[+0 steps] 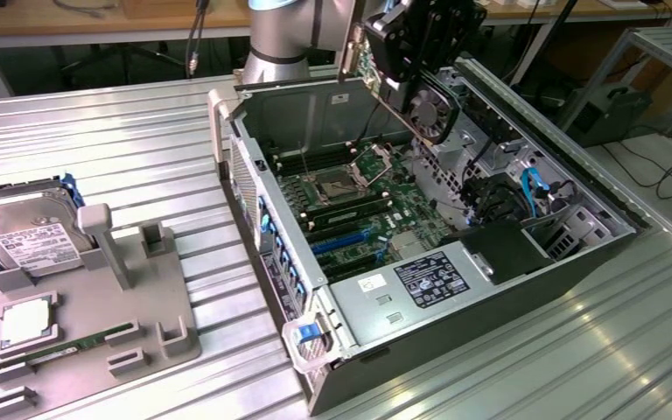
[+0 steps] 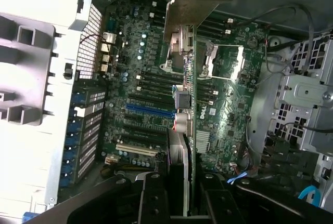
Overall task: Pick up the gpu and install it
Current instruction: 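Insert the gpu into the slot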
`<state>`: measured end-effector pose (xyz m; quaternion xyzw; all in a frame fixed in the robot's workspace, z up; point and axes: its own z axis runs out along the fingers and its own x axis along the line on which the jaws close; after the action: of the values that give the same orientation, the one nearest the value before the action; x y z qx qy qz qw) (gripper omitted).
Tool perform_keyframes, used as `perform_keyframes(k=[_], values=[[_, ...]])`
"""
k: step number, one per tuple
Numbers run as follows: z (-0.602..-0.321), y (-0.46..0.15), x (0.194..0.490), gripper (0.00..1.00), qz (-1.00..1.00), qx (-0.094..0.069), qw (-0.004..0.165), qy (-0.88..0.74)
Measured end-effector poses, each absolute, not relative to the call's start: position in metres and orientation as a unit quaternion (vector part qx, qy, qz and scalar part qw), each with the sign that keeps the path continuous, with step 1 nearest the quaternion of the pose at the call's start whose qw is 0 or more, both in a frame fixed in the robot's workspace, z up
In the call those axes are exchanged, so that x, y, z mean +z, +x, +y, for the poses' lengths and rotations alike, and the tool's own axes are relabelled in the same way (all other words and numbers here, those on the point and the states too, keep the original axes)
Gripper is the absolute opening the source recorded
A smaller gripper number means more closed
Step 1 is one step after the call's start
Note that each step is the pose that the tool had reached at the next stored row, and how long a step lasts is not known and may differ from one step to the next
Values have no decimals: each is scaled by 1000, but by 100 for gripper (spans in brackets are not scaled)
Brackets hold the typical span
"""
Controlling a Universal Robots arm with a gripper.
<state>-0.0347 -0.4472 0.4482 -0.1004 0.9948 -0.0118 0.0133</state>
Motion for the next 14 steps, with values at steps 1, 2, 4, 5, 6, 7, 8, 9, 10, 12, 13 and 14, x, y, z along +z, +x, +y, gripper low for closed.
perform_keyframes(k=[1,2,4,5,6,7,8,9,10,12,13,14], values=[[-447,-35,448,28,995,-12,13,-102],[-447,-35,448,28,994,-12,13,-104],[-447,-35,448,28,994,-12,13,-108],[-447,-35,448,28,994,-12,13,-110],[-447,-35,448,28,994,-12,13,-112],[-447,-35,448,28,993,-12,13,-114],[-447,-35,448,28,993,-12,14,-116],[-447,-35,448,28,993,-12,14,-119],[-447,-35,448,28,993,-12,14,-121],[-447,-35,448,28,992,-11,14,-126],[-447,-35,448,28,992,-11,14,-128],[-447,-35,448,28,991,-11,14,-130]])
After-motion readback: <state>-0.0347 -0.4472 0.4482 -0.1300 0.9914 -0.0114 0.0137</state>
